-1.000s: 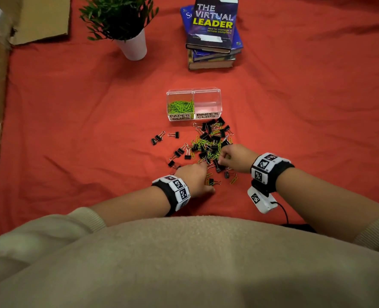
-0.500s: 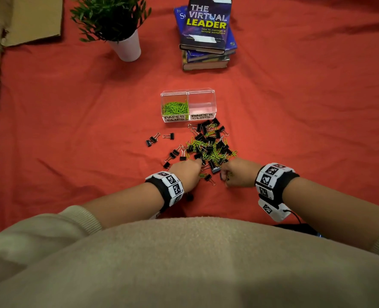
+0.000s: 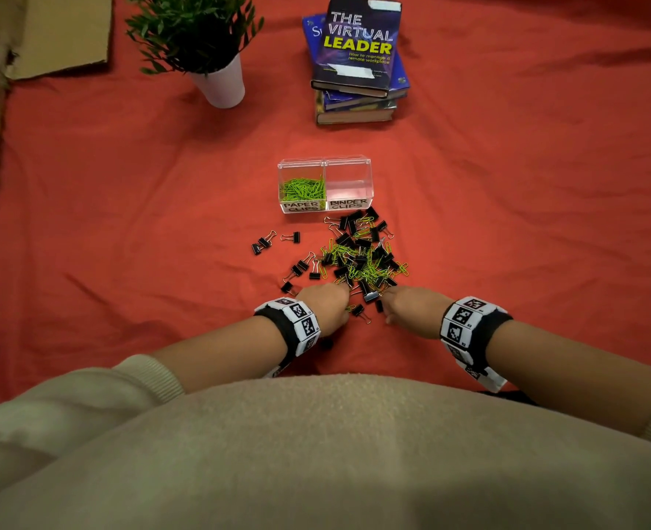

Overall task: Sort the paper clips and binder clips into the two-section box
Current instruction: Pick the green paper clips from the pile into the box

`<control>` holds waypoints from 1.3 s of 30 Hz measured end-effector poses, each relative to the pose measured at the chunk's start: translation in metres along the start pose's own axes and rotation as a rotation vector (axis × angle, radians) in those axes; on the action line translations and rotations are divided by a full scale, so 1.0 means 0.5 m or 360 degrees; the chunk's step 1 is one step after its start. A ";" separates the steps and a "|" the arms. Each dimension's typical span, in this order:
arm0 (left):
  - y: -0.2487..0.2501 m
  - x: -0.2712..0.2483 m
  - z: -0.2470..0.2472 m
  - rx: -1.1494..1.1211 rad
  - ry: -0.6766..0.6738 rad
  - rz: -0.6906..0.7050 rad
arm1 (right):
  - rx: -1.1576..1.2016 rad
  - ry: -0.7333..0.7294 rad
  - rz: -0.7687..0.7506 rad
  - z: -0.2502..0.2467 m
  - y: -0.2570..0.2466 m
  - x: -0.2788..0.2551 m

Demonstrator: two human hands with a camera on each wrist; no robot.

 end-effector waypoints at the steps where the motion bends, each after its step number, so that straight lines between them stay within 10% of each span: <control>1: 0.002 -0.001 0.000 0.0014 -0.0008 -0.0002 | 0.0141 0.0050 0.0007 -0.007 0.002 -0.003; 11: -0.011 -0.011 -0.030 -0.0232 0.0069 0.0100 | 0.1542 0.0108 0.0242 -0.047 0.077 -0.023; 23: -0.124 0.022 -0.198 -0.1002 0.0467 -0.0272 | 0.0270 0.0107 0.0041 -0.014 0.034 -0.013; 39: -0.178 0.091 -0.347 -0.0221 0.0805 -0.0138 | 0.0133 0.0003 0.0143 0.010 0.014 -0.017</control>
Point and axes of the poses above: each hand's wrist, its own x-axis towards the middle knuckle, its own z-axis out of the palm, y = z × x, the point moved 8 cm from there along x, towards the middle knuckle, and after that the axes turned 2 degrees about -z, right-handed, at the moved point
